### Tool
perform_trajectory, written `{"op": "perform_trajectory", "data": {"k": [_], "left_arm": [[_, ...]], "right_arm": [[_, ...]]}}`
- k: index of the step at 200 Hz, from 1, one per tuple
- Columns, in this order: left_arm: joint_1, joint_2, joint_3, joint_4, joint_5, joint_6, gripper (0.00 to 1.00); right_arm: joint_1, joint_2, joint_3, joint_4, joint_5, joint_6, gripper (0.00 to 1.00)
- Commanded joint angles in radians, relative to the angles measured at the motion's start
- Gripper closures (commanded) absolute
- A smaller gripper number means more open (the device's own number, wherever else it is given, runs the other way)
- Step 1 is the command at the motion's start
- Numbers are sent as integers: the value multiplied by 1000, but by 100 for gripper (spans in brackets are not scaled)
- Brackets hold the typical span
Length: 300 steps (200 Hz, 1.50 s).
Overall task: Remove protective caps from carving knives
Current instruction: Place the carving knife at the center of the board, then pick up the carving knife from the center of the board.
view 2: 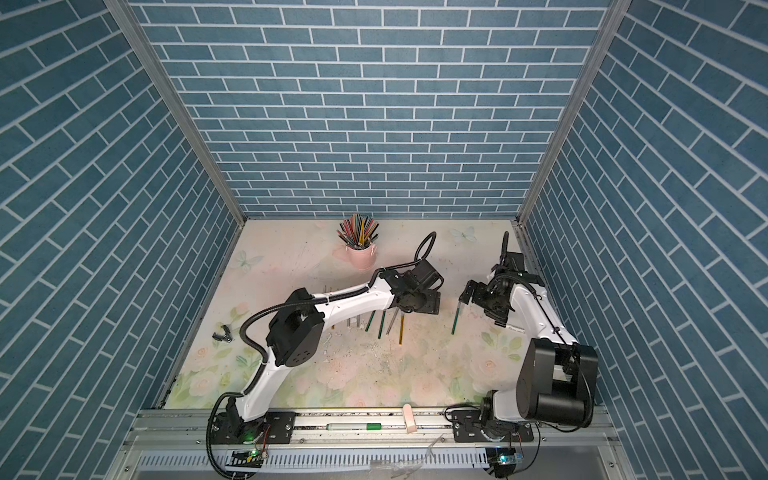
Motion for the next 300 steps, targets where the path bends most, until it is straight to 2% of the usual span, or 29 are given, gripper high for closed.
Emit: {"op": "perform_trajectory", "data": {"k": [1,14,46,73,99,144,183,223,300], "left_arm": [[6,-97,-57,-53,-69,17,11],[6,-129,-95,-81,-75,19,1],[1,-207,-219,-114,-70,-2,1],[-15,-201,-246,-175,-66,-3,1],[-44,-166,-226,-206,-69,0,8],[-60,-81,-161,-250,-73,-6,32],[-56,-20,-89,-313,-96,2,43],[-47,5,-79,-341,-109,-10,52],[-26,9,-125,-291,-76,-19,56]], "right_arm": [[-4,23,26,-13,-6,-12,2],[-4,35,37,-9,-15,-16,2],[-3,50,64,4,-28,-17,2],[-3,63,85,12,-38,-17,2],[-3,71,90,21,-57,-18,3],[-3,67,87,22,-72,-27,5],[-4,64,81,20,-76,-38,6],[-5,61,73,33,-97,-34,7],[-9,73,73,52,-123,-31,8]]}}
